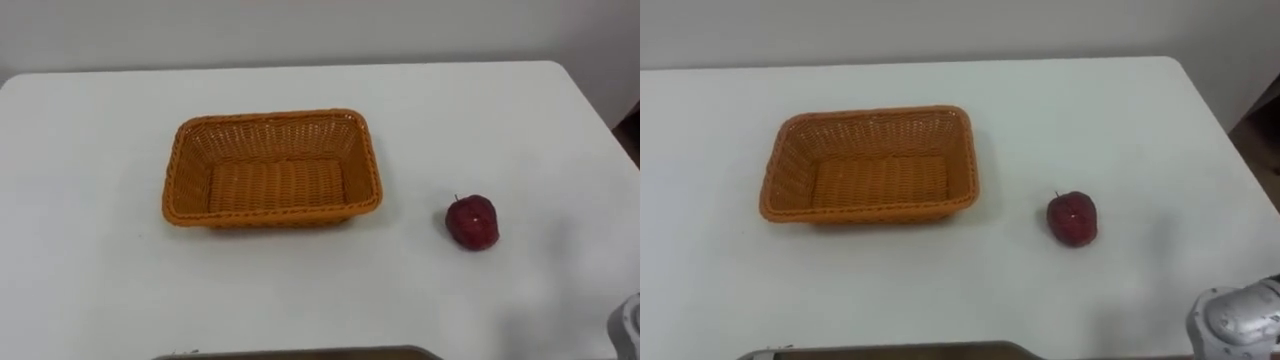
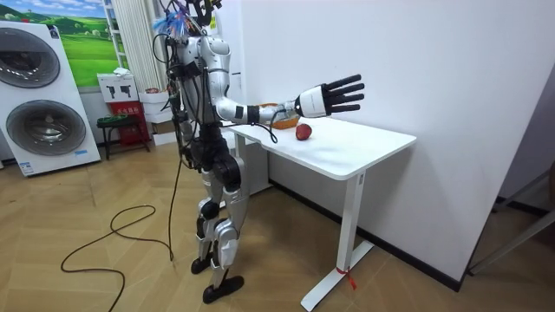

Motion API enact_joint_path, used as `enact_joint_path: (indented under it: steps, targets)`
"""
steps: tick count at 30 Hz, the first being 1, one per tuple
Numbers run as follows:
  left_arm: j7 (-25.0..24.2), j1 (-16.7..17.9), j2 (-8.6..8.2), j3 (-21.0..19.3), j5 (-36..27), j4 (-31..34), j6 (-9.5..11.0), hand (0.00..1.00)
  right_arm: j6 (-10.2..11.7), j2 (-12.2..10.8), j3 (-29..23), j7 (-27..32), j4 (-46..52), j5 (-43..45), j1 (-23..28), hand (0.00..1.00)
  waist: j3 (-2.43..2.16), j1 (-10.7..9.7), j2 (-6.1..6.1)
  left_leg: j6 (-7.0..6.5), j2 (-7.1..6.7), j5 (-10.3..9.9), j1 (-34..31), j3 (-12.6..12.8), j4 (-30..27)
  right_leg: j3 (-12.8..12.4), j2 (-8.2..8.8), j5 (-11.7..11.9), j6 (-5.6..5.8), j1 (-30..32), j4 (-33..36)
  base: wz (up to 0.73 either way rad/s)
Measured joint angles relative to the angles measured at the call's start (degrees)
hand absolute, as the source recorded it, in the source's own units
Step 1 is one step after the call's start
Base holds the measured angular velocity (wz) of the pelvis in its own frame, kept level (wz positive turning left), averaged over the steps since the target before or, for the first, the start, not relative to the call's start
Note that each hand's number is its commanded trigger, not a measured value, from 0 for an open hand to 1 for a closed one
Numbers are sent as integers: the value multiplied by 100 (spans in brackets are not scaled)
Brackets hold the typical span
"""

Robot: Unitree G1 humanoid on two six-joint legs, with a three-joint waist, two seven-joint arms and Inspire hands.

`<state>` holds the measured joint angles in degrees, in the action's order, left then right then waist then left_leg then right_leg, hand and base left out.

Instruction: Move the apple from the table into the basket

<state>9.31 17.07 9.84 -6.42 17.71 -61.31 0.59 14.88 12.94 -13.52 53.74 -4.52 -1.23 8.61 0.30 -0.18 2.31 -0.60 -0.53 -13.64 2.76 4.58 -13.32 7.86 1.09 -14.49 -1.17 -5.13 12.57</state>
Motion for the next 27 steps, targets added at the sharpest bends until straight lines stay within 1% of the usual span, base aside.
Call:
enact_joint_path:
  steps: [2,4,10,15,21,25,27]
  targets:
    - [-10,-9,15,109,0,-1,5,0,2,6,236,-292,-19,2,59,0,7,44,2,0,-1,0,-1,-9,-1,7,1,1,0,-6,0,0]
    - [-96,-8,16,116,-1,-6,34,0,0,6,562,-647,-227,1,66,0,12,65,1,0,-2,0,-1,-21,-2,14,2,1,0,-13,-2,2]
    - [-161,-14,28,338,-7,-11,43,0,1,11,1058,-1333,-486,-27,73,0,19,91,5,0,-9,0,-8,-28,1,15,11,2,2,-9,-20,0]
    - [-168,-79,30,336,-13,2,103,0,2,17,1255,-1761,-488,-25,94,0,6,85,-31,0,-9,0,25,-31,5,16,1,35,10,-93,-125,0]
    - [-244,-80,29,335,0,84,112,0,3,24,1455,-2059,-487,-26,231,0,-38,127,-76,0,-9,0,105,-23,78,11,-5,46,11,-173,-196,0]
    - [-296,-84,29,333,-1,96,92,0,2,24,1462,-2268,-488,-25,256,0,-39,165,-66,1,-8,1,167,-23,129,15,-8,46,11,-210,-199,0]
    - [-350,-94,27,334,-4,96,86,0,2,23,1479,-2269,-488,-24,294,0,-42,189,-55,0,-8,1,193,-24,153,17,-8,46,11,-230,-202,0]
